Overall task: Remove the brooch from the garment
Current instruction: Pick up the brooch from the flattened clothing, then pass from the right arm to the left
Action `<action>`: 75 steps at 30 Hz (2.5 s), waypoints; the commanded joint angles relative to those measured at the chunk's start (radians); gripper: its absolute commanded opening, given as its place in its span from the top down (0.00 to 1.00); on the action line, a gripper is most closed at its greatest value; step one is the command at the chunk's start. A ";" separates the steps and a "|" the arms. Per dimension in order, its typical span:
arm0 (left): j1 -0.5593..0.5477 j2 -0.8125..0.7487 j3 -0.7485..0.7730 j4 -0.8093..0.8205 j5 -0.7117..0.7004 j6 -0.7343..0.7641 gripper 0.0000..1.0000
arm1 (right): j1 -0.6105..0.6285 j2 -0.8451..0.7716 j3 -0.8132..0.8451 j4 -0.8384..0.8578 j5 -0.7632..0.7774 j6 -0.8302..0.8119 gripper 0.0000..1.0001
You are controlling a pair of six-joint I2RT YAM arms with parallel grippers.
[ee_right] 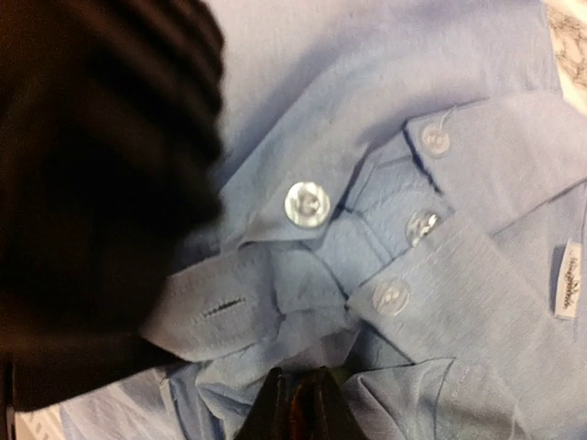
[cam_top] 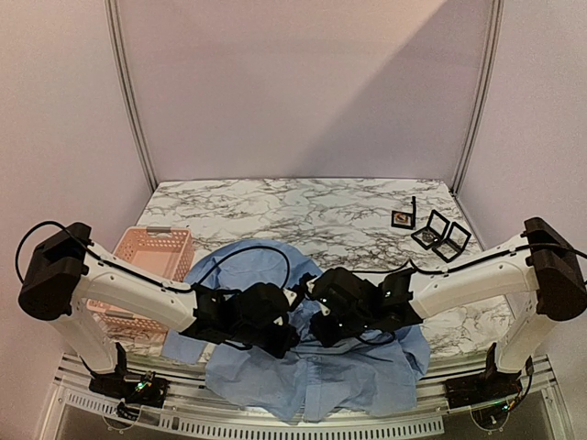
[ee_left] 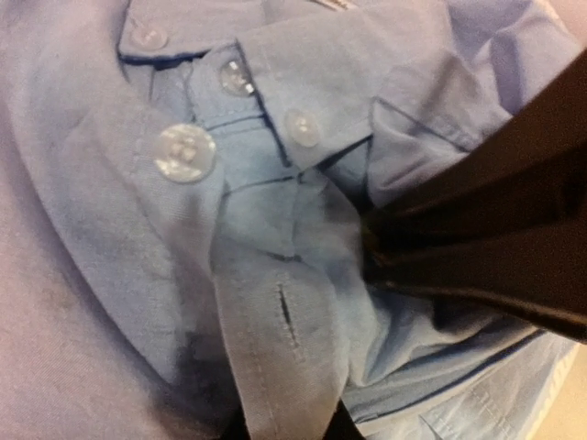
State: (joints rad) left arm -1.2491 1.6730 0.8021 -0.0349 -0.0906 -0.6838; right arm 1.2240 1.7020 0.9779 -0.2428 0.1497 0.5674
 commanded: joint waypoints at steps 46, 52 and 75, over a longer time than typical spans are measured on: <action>0.329 0.092 0.308 -0.081 0.799 0.290 0.29 | -0.259 -0.297 -0.498 0.852 -0.249 0.208 1.00; 0.321 0.123 0.298 -0.027 0.780 0.249 0.29 | -0.275 -0.305 -0.522 0.935 -0.271 0.218 1.00; 0.285 0.169 0.244 0.210 0.866 0.096 0.94 | -0.275 -0.230 -0.501 1.030 -0.297 0.214 1.00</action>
State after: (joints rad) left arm -0.9440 1.8206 1.0607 0.1089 0.7391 -0.5560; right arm 0.9543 1.4597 0.4538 0.7883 -0.1410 0.7849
